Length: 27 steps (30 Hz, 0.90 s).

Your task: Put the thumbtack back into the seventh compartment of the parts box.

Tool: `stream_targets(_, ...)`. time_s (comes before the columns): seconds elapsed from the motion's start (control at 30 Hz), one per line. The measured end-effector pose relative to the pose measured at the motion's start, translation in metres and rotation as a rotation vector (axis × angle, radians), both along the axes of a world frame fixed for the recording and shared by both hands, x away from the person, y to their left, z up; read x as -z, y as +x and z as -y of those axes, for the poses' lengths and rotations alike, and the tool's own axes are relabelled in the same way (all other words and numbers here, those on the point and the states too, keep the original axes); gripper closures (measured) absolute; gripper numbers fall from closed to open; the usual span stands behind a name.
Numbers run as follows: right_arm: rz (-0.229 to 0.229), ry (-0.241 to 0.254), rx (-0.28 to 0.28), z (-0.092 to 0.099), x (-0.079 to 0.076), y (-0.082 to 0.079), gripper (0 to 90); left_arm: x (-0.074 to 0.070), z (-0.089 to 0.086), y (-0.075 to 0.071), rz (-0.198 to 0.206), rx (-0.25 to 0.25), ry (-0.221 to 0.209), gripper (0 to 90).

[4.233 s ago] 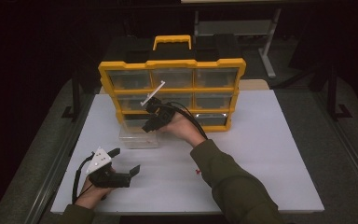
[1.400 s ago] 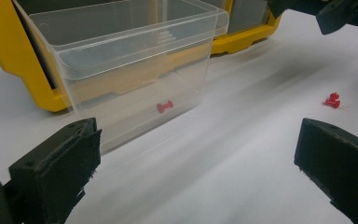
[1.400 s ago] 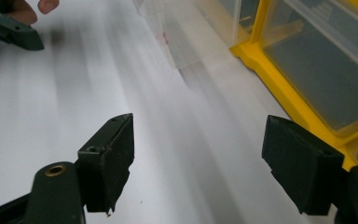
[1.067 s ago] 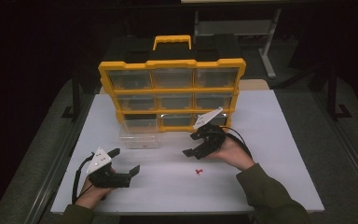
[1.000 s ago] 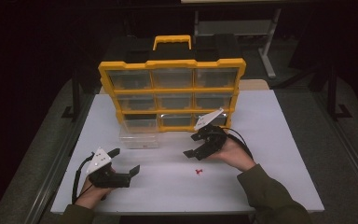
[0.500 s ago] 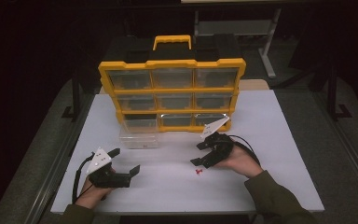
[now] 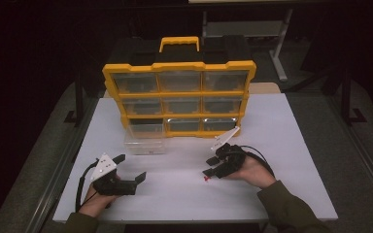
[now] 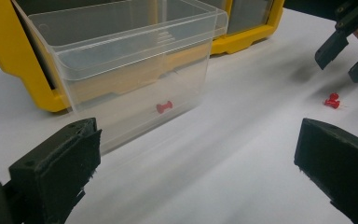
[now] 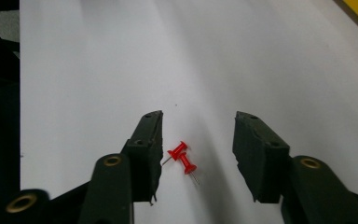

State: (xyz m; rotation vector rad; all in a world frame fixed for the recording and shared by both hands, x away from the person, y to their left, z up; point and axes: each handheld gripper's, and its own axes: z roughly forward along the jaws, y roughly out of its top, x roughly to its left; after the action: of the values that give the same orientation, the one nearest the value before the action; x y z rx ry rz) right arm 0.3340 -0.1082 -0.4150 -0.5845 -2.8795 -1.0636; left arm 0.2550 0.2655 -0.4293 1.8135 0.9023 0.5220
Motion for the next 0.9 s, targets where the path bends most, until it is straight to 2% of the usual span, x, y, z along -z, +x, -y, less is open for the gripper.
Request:
stream_targets(0.43,-0.018,-0.04,-0.034,-0.004,0.008,0.0,68.1,0.0,0.0,0.0,0.001,0.004,0.007,0.0)
stream_targets(0.67,-0.02,-0.063,-0.053,-0.008,0.012,-0.001,72.2,0.0,0.0,0.0,0.001,0.004,0.008,0.0)
stream_targets(0.9,-0.023,-0.067,-0.062,-0.009,0.015,0.0,75.0,0.0,0.0,0.0,0.0,0.004,0.008,0.0)
